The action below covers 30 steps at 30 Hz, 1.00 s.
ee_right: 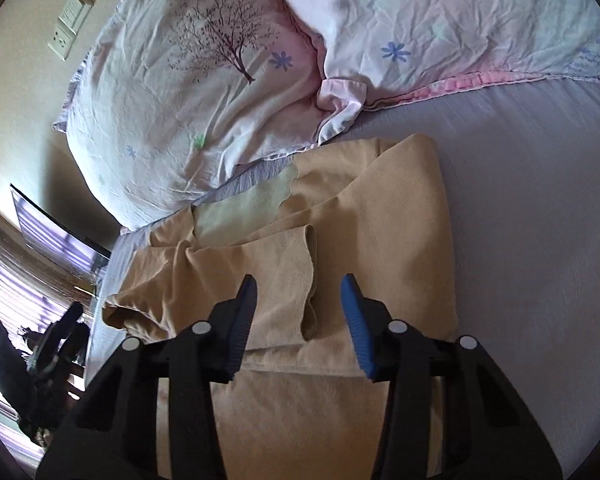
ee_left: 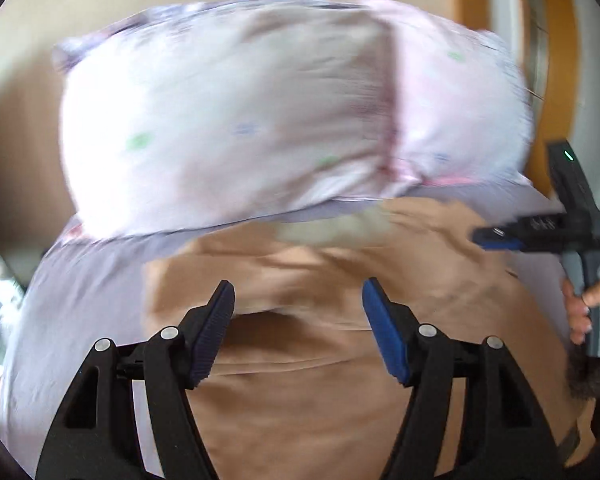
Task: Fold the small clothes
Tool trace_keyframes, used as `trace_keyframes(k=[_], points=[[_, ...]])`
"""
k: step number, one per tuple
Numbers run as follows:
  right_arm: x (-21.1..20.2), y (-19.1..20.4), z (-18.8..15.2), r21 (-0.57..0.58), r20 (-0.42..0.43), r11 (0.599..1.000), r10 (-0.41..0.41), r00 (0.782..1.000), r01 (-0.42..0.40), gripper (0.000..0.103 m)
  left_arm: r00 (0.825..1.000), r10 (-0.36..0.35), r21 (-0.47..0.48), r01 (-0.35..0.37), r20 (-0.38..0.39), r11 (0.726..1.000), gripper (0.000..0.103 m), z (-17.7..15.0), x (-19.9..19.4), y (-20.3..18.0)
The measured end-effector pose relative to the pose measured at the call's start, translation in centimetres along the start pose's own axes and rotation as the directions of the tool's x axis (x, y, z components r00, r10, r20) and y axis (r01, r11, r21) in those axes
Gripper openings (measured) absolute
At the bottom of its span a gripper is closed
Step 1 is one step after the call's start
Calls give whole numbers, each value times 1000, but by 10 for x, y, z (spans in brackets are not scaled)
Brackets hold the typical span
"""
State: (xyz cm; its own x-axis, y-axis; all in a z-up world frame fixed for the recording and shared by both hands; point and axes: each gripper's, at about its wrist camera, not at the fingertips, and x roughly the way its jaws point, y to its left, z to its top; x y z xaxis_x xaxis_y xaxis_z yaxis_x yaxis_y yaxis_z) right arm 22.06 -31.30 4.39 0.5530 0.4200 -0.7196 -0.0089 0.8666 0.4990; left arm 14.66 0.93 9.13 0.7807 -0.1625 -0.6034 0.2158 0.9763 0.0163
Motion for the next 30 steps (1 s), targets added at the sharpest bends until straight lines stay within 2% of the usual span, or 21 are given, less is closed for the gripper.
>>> trace_keyframes(k=[3, 4, 5, 7, 8, 10, 13, 14, 15, 16, 17, 18, 19, 20, 22, 24, 25, 27, 28, 29, 30], points=[[28, 7, 1, -27, -61, 999, -39, 997, 38, 39, 997, 47, -111, -54, -67, 992, 68, -11, 6, 42], [36, 10, -2, -51, -80, 997, -58, 995, 54, 27, 995, 50, -131, -60, -81, 990, 68, -13, 8, 49], [43, 14, -5, -76, -91, 995, -69, 993, 62, 6, 994, 49, -149, -64, -97, 987, 68, -16, 10, 54], [45, 26, -13, -136, -77, 989, -68, 995, 57, 3, 993, 42, -169, -60, -113, 984, 68, -21, 13, 62], [39, 32, -14, -154, -48, 987, -59, 997, 51, 3, 993, 36, -172, -56, -114, 984, 68, -22, 12, 64], [7, 41, -10, -176, 104, 981, -57, 993, 75, 2, 994, 30, -170, -48, -110, 984, 68, -23, 12, 64], [-45, 35, -5, -112, 327, 981, -111, 938, 155, 3, 995, 17, -161, -33, -97, 986, 69, -27, 8, 61], [-52, 27, -4, -74, 348, 979, -155, 924, 192, 3, 995, 13, -159, -28, -95, 987, 70, -28, 8, 59], [-47, 18, -4, -40, 312, 964, -236, 920, 261, 5, 995, 7, -156, -22, -96, 988, 70, -30, 6, 58], [-36, 10, -3, -29, 239, 947, -305, 922, 321, 12, 995, 0, -153, -15, -97, 988, 70, -32, 5, 57], [-27, 1, -4, -9, 172, 934, -351, 920, 358, 15, 995, -8, -153, -7, -95, 988, 70, -34, 2, 56], [-27, -5, -7, 20, 159, 932, -360, 919, 362, 15, 996, -22, -154, 8, -90, 988, 70, -37, -4, 56], [-33, -7, -12, 31, 181, 938, -344, 921, 344, 20, 996, -39, -154, 26, -83, 988, 70, -39, -9, 55], [-39, -2, -15, 23, 213, 949, -311, 926, 313, 34, 996, -55, -152, 43, -75, 987, 70, -42, -15, 55], [-48, 11, -20, -25, 253, 964, -250, 935, 264, 54, 995, -76, -139, 66, -63, 988, 72, -47, -27, 51], [-38, 21, -16, -76, 214, 970, -208, 954, 229, 60, 994, -99, -129, 92, -48, 987, 72, -53, -41, 48], [-27, 22, -11, -82, 168, 969, -219, 961, 235, 66, 993, -116, -130, 110, -39, 985, 72, -57, -50, 47], [9, 15, -8, -77, 6, 956, -283, 959, 282, 69, 987, -157, -132, 153, -24, 979, 73, -68, -68, 45], [4, 17, -11, -107, 59, 949, -292, 955, 296, 68, 984, -175, -133, 171, -16, 976, 74, -75, -79, 45], [-5, 20, -15, -109, 65, 950, -286, 956, 291, 68, 981, -193, -132, 190, -9, 973, 76, -84, -91, 47], [-20, 22, -21, -94, 77, 966, -235, 969, 241, 68, 977, -212, -133, 210, -3, 969, 81, -92, -101, 50]])
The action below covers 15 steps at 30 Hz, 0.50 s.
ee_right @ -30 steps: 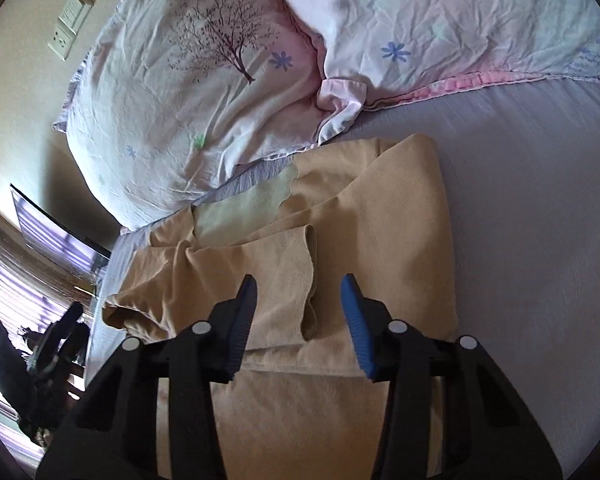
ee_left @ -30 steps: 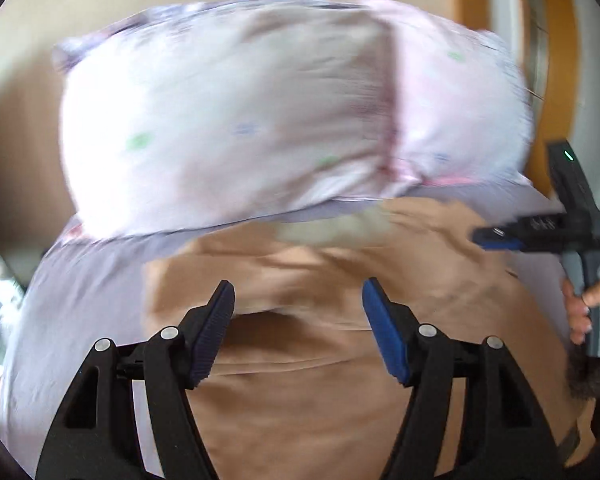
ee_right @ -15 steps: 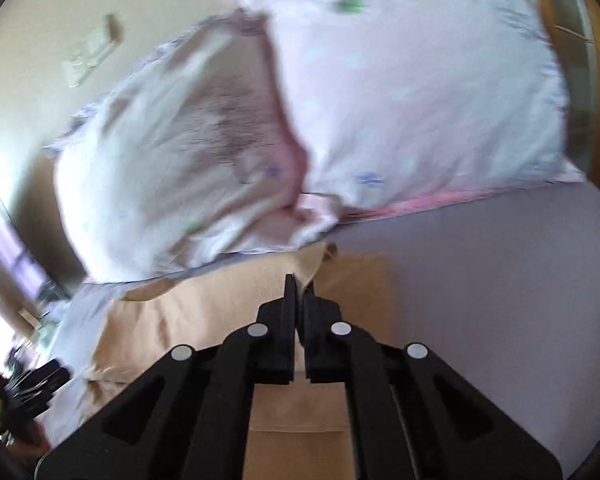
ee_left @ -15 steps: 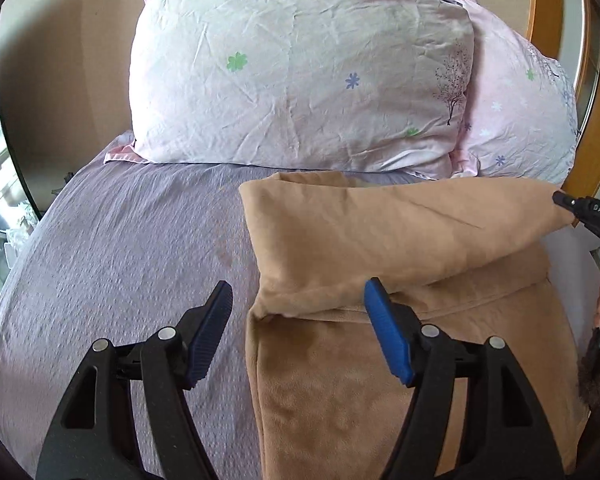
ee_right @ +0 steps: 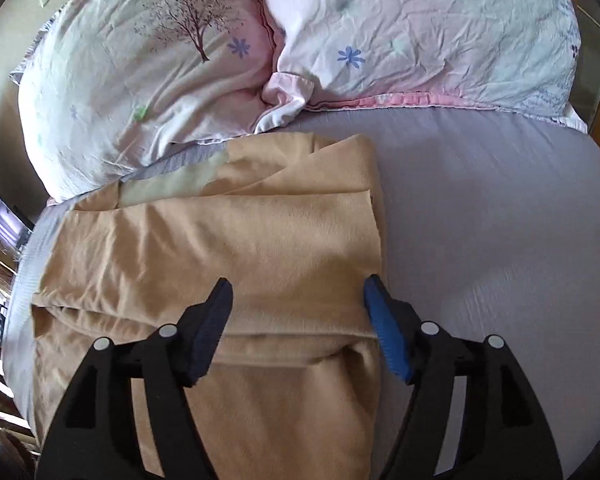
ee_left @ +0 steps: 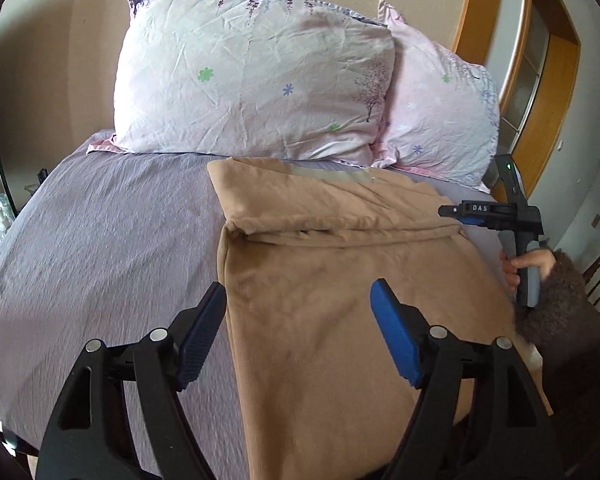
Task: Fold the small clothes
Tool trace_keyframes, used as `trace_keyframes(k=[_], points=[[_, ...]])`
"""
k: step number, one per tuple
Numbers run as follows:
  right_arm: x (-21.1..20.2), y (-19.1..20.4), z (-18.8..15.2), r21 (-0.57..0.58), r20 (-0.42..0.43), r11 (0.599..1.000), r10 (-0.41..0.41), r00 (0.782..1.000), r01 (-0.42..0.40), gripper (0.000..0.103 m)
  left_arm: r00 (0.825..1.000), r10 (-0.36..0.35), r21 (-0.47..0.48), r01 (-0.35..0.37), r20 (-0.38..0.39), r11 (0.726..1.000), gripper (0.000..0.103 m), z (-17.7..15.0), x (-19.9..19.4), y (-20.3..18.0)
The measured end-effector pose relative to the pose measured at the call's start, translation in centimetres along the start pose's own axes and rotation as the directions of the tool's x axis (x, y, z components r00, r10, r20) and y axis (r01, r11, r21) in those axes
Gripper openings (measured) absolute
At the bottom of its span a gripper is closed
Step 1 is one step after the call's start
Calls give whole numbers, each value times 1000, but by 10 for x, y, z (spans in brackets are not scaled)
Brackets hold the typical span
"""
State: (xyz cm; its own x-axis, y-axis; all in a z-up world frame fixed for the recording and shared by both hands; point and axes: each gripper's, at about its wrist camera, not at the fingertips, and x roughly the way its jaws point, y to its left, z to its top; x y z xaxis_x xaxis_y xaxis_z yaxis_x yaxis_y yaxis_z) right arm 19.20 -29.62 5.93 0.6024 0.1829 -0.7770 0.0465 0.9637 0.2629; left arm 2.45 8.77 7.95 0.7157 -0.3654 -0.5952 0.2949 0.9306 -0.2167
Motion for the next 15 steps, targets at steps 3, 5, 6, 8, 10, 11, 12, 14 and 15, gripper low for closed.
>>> trace_keyframes(k=[3, 5, 6, 8, 10, 11, 12, 14, 15], points=[[-49, -5, -31, -18, 52, 969, 249, 967, -248, 70, 992, -129, -41, 129, -8, 991, 84, -34, -31, 13], [-82, -10, -67, -96, 40, 903, 424, 905, -419, 84, 975, -222, -84, 221, -4, 972, 84, -61, -48, 26], [-95, -13, -87, -142, 20, 866, 487, 873, -480, 87, 967, -255, -102, 254, -3, 962, 85, -75, -54, 31], [-125, -23, -127, -209, -27, 802, 567, 823, -560, 93, 948, -319, -152, 313, -15, 937, 85, -106, -61, 44], [-145, -40, -172, -226, -101, 747, 620, 778, -625, 94, 930, -364, -207, 349, -39, 914, 85, -131, -59, 54], [-151, -50, -193, -216, -128, 749, 615, 778, -627, 94, 925, -376, -229, 354, -56, 907, 85, -143, -56, 57], [-153, -58, -209, -195, -144, 766, 595, 791, -612, 94, 922, -381, -241, 355, -71, 903, 85, -151, -53, 59], [-148, -83, -236, -92, -161, 825, 541, 826, -558, 94, 916, -385, -262, 348, -107, 900, 85, -162, -41, 61], [-143, -94, -243, -40, -163, 847, 518, 839, -531, 94, 914, -387, -269, 344, -126, 900, 86, -165, -32, 61]])
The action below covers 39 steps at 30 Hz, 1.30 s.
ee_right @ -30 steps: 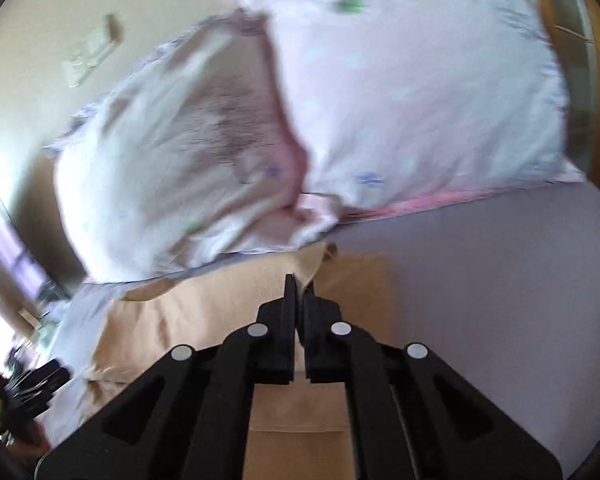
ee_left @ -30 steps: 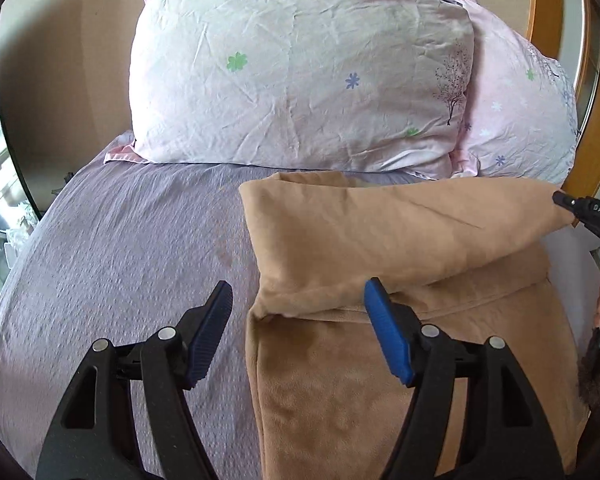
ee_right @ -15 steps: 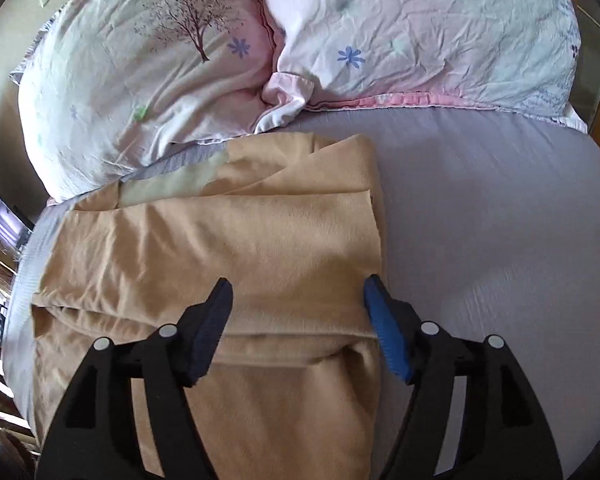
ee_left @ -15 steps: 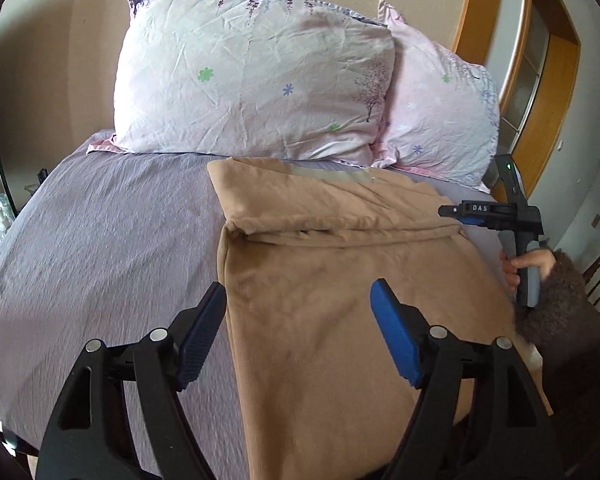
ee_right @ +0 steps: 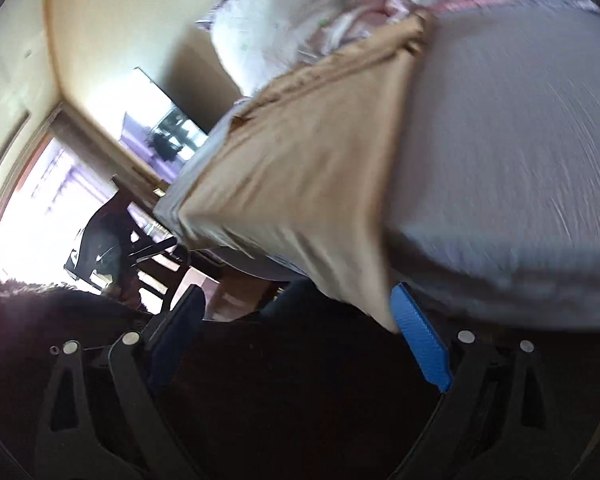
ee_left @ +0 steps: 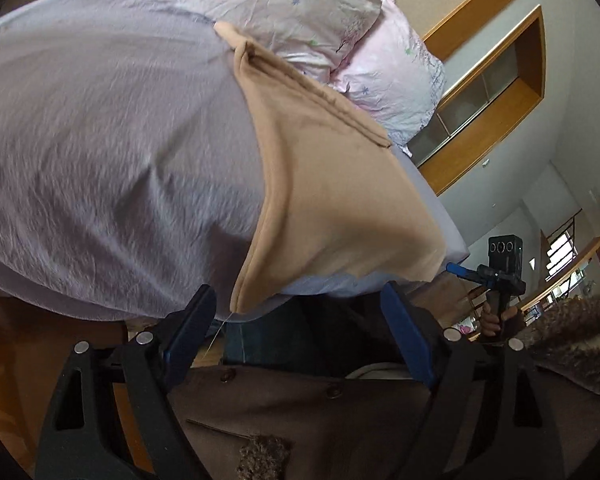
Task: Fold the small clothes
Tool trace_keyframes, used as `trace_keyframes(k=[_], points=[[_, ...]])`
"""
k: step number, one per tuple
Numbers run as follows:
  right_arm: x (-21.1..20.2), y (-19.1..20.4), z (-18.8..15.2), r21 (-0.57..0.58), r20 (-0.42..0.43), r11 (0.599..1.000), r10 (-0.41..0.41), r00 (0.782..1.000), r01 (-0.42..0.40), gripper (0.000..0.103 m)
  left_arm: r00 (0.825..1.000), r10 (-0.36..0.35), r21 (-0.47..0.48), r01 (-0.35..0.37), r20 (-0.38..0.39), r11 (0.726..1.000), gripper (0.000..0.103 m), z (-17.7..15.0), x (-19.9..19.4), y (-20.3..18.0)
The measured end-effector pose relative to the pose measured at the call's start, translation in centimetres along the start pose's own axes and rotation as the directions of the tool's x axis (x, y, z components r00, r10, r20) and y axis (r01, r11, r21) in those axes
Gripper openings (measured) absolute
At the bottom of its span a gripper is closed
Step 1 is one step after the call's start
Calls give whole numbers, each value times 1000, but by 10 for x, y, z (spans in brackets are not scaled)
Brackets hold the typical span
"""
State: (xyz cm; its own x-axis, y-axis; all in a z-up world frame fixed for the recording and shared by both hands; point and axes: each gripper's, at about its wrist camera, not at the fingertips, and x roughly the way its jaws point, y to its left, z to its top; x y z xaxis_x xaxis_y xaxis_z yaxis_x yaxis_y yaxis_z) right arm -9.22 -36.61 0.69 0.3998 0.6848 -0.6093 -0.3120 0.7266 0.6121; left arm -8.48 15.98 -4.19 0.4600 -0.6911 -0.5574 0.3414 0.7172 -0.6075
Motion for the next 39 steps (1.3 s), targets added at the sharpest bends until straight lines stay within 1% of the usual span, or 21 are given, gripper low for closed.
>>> trace_keyframes(k=[1, 3, 6, 8, 9, 10, 11, 12, 13, 14, 16, 19, 22, 24, 26, 29, 31, 33, 35, 37, 39], points=[[2, -12, -6, 53, -6, 998, -22, 1000, 22, 94, 1000, 3, -3, -3, -15, 1000, 86, 1, 7, 3], [11, -29, -11, 114, -13, 993, -22, 1000, 23, 94, 999, 3, 4, -3, -37, 1000, 85, 4, 21, 3], [32, -42, -4, 150, -14, 988, 38, 999, -36, 94, 999, -22, 10, 23, -41, 1000, 85, 10, 39, 0], [45, -46, 2, 159, -3, 983, 92, 996, -90, 93, 999, -35, -25, 34, -28, 999, 85, 14, 48, 4], [51, -46, 5, 162, -1, 978, 130, 992, -128, 88, 998, -52, -53, 51, -22, 997, 76, 13, 50, 9], [57, -44, 5, 149, 4, 977, 154, 988, -153, 65, 996, -89, -98, 87, -18, 991, 67, 13, 52, 15], [60, -40, 5, 135, -7, 972, 195, 981, -192, 28, 992, -126, -142, 122, -17, 982, 48, 12, 53, 21], [62, -35, 4, 122, -24, 968, 225, 974, -221, 13, 987, -157, -182, 151, -20, 972, 24, 9, 53, 26], [61, -30, 1, 105, -37, 968, 231, 972, -226, 7, 984, -175, -209, 167, -23, 964, 11, 7, 52, 29], [58, -24, 1, 82, -43, 968, 239, 970, -235, 7, 981, -192, -236, 181, -26, 955, 4, 5, 50, 31], [45, -12, 5, 48, -25, 962, 270, 963, -268, 7, 970, -242, -259, 233, -5, 937, 4, 5, 40, 27], [21, 10, 29, -27, 39, 951, 309, 950, -308, 6, 963, -265, -212, 269, 48, 939, 4, 24, 20, 8], [5, 34, 73, -140, 118, 941, 325, 938, -309, 6, 952, -285, -141, 299, 109, 944, 4, 67, 9, -9], [0, 46, 117, -202, 183, 938, 318, 930, -281, 6, 952, -274, -98, 288, 135, 953, 4, 107, 11, -17], [4, 51, 167, -209, 264, 949, 289, 920, -238, 7, 952, -246, -75, 263, 181, 962, 4, 157, 19, -20], [10, 29, 237, -122, 389, 974, 222, 894, -189, 7, 951, -181, -116, 215, 249, 970, 4, 231, 48, -8], [36, 0, 286, -13, 431, 992, 120, 894, -127, 7, 958, -107, -172, 156, 266, 973, 4, 273, 79, 9], [70, -42, 321, 128, 403, 991, -11, 915, -44, 6, 973, -14, -238, 70, 230, 969, 4, 304, 119, 34], [114, -84, 341, 247, 316, 969, -95, 944, 15, 6, 985, 39, -330, 19, 169, 944, 4, 317, 154, 62], [140, -104, 343, 320, 267, 947, -130, 955, 39, 6, 989, 31, -384, 29, 148, 923, 4, 318, 170, 77], [147, -107, 342, 323, 269, 945, -143, 952, 51, 6, 988, 53, -350, 1, 144, 937, 4, 319, 174, 74]])
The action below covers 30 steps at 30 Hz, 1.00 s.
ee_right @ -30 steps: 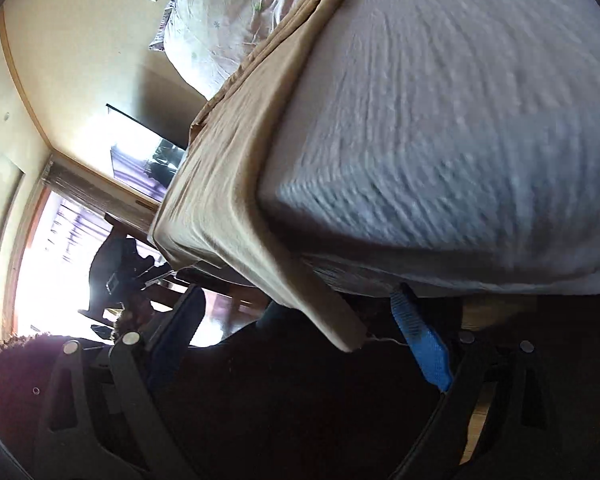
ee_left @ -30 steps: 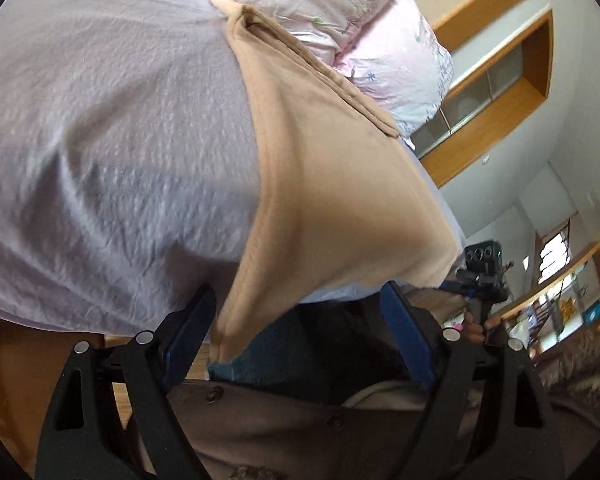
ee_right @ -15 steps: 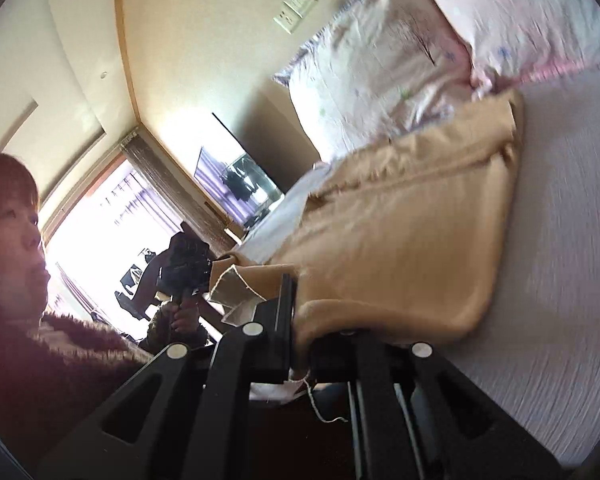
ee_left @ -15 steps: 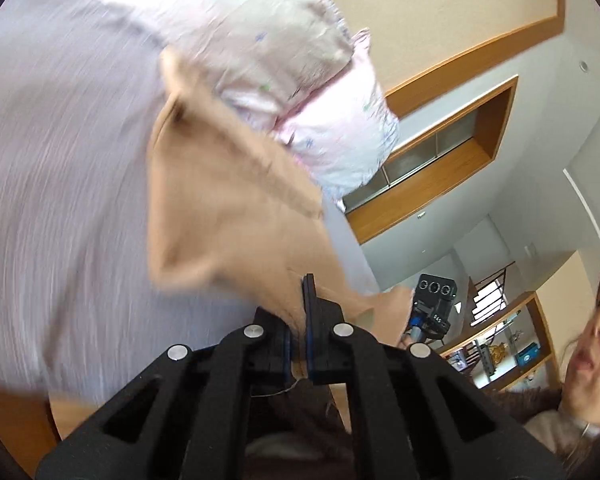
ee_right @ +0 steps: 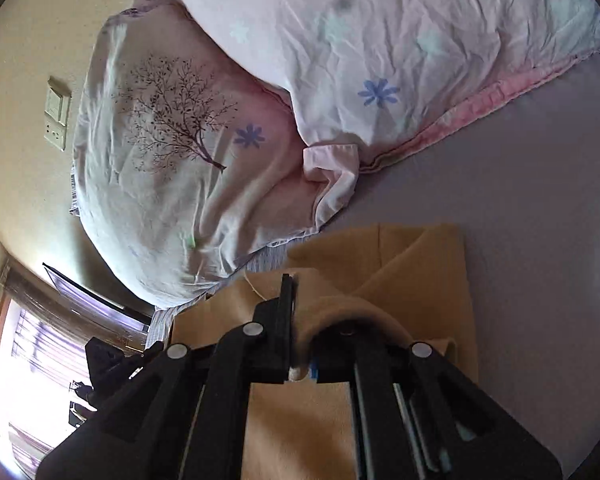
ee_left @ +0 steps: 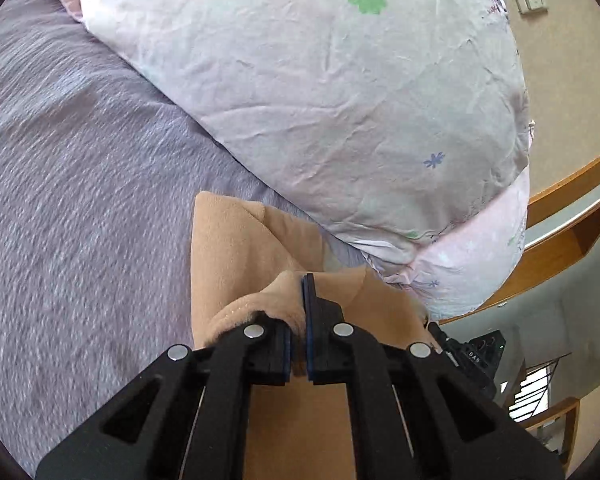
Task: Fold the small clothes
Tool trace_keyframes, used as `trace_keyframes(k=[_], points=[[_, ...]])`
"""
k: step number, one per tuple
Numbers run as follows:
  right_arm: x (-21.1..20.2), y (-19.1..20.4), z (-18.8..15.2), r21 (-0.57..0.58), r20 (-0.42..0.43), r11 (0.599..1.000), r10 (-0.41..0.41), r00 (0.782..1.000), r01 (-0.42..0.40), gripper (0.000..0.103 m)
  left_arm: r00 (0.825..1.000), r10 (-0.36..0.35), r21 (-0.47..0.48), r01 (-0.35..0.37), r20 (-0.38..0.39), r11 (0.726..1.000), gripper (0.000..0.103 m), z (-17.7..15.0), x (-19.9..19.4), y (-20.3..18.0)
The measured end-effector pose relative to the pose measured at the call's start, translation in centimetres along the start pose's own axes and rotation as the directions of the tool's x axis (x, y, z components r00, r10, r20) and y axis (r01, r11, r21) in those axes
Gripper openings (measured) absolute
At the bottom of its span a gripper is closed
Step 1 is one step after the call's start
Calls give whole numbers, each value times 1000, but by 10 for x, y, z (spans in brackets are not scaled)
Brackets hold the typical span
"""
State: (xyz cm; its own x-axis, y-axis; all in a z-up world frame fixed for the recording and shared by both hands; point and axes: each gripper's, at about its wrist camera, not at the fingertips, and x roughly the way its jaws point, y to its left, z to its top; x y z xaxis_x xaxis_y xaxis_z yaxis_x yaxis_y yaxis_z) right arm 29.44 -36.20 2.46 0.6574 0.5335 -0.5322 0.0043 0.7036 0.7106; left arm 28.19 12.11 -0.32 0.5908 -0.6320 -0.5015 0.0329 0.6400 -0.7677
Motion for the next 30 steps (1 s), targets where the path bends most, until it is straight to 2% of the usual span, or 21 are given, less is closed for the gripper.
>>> trace_keyframes(k=[2, 4, 5, 6, 7, 8, 9, 10, 12, 14, 16, 18, 19, 20, 22, 24, 27, 28, 29, 30], points=[[5, -3, 6, 20, 14, 999, -36, 999, 36, 7, 1000, 3, -9, -3, -11, 1000, 4, 4, 4, 0], [13, -12, 12, 91, -11, 993, -76, 997, 77, 10, 999, -16, -76, 14, -33, 997, 6, 12, 9, 5], [15, -13, 13, 107, -23, 989, -98, 995, 100, 21, 999, -15, -105, 11, -42, 994, 12, 16, 9, 8], [12, -11, 14, 110, -20, 985, -129, 991, 130, 33, 999, -13, -123, 7, -46, 992, 29, 20, 7, 8], [4, -6, 13, 95, 18, 984, -154, 988, 152, 67, 999, -10, -129, 6, -30, 992, 44, 23, 2, 7], [-8, 1, 11, 70, 74, 983, -175, 982, 170, 88, 1000, -9, -122, 9, 8, 993, 75, 26, -9, 5], [-18, 9, 8, 39, 122, 983, -180, 976, 177, 89, 998, -9, -99, 16, 66, 995, 91, 27, -23, 1], [-28, 17, 5, -7, 155, 984, -173, 973, 176, 89, 995, -12, -79, 19, 97, 997, 91, 29, -31, -2], [-42, 30, -6, -78, 151, 987, -125, 981, 138, 89, 996, -10, -43, 14, 88, 999, 91, 23, -44, -8], [-47, 35, -21, -113, 93, 992, -42, 995, 53, 89, 998, 32, 8, -32, 51, 999, 91, 8, -54, -11], [-42, 35, -39, -134, -10, 990, 47, 999, -48, 89, 998, 60, 48, -60, 6, 997, 91, -12, -58, -15], [-33, 32, -53, -144, -83, 989, 27, 996, -39, 90, 996, 74, 57, -71, -46, 996, 91, -31, -59, -11], [-27, 25, -59, -139, -88, 990, -46, 995, 34, 90, 994, 82, 54, -78, -74, 995, 91, -41, -58, -9], [-23, 19, -62, -137, -84, 988, -80, 993, 68, 89, 990, 93, 50, -88, -103, 995, 91, -50, -54, -7], [-27, 17, -66, -154, -36, 987, -56, 998, 50, 90, 983, 110, 42, -104, -151, 994, 91, -64, -49, 0], [-36, 17, -65, -143, -14, 990, -4, 1000, 2, 94, 983, 130, 76, -121, -131, 990, 91, -72, -50, -2], [-49, 13, -63, -125, 36, 991, 43, 998, -39, 96, 985, 132, 59, -126, -114, 990, 90, -76, -47, -4], [-55, 9, -61, -105, 49, 993, 59, 997, -53, 97, 986, 119, 39, -115, -118, 993, 76, -77, -45, -3], [-60, 6, -59, -82, 56, 994, 73, 996, -68, 97, 986, 105, 2, -105, -131, 994, 50, -77, -40, 0], [-64, 0, -57, -54, 64, 995, 91, 994, -88, 97, 985, 102, -33, -108, -140, 994, 34, -78, -37, 4]])
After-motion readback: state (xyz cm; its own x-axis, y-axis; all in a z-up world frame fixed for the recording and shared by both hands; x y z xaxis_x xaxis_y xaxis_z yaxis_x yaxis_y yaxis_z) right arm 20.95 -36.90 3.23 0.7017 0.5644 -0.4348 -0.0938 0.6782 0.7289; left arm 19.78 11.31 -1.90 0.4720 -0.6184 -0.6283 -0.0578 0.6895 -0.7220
